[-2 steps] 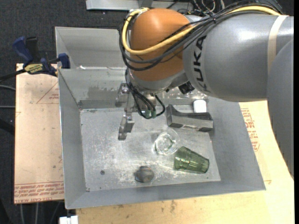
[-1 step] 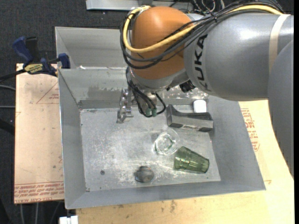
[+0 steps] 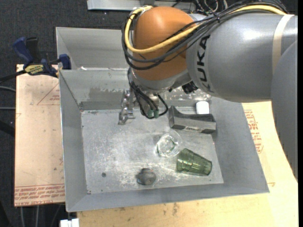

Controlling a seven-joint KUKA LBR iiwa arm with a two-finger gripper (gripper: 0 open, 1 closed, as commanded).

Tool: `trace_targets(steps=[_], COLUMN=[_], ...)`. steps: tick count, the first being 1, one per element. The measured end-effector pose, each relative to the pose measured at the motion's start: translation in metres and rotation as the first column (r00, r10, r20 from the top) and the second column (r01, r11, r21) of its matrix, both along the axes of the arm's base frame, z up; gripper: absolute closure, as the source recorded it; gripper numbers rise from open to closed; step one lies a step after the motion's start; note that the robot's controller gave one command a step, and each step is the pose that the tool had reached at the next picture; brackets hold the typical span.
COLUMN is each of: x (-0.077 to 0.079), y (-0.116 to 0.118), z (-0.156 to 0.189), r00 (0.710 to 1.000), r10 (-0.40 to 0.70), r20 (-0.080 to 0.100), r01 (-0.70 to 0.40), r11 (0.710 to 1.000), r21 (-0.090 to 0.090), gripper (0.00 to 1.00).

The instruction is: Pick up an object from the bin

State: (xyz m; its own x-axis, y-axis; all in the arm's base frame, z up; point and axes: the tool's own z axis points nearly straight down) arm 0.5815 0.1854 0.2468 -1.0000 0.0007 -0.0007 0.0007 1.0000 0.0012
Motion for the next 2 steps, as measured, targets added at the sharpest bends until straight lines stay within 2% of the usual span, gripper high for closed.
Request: trace_targets(steps=[1,2], x=[0.005,0.03], y=[0.001,0.008], z=[-0.016,-0.051], r00=[0.996,0.979], r10=[0.09,0.204], r20=[0.008,0.004], r01=[-0.09,-0.204], r11=[0.996,0.979], r21=[0.001,0.0], gripper=[1.0,1.0])
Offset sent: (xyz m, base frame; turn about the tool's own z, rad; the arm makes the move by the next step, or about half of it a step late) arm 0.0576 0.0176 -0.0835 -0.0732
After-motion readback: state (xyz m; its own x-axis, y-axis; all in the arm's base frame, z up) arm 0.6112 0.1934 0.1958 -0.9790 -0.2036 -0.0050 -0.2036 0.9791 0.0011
